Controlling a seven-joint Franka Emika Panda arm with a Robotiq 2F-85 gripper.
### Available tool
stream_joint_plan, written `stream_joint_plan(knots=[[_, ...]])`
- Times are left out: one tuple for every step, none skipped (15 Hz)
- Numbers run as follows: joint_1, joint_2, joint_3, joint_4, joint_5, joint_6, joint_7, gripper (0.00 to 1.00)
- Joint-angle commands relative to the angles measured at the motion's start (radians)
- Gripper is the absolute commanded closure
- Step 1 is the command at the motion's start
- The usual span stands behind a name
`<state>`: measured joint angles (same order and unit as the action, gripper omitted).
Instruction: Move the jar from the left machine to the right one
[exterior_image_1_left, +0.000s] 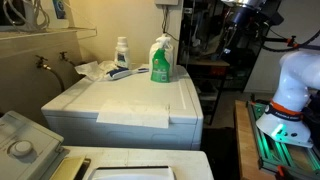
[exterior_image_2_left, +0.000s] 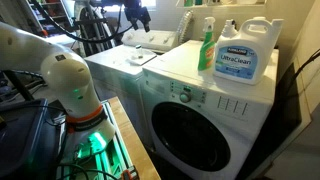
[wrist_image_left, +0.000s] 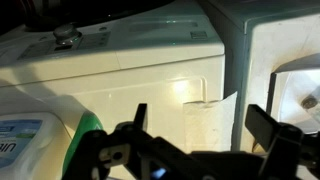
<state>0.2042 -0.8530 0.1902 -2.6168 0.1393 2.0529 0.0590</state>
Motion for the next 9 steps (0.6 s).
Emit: stream_joint_plan(knots=[[0.003, 0.001, -0.002, 0.003, -0.003, -0.003, 0.002, 0.00], [0.003, 0.001, -0.002, 0.003, -0.003, -0.003, 0.002, 0.00], [0.003, 0.001, -0.002, 0.003, -0.003, -0.003, 0.002, 0.00], [0.003, 0.001, -0.002, 0.003, -0.003, -0.003, 0.002, 0.00], [0.003, 0.001, -0.002, 0.003, -0.003, -0.003, 0.002, 0.00], [0.003, 0.001, -0.002, 0.003, -0.003, -0.003, 0.002, 0.00], [0.003, 0.001, -0.002, 0.003, -0.003, -0.003, 0.002, 0.00], [0.004, 0.065, 0.007, 0.027, -0.012, 0.037, -0.019, 0.00], [0.012, 0.156, 0.014, 0.064, -0.013, 0.122, -0.053, 0.00]])
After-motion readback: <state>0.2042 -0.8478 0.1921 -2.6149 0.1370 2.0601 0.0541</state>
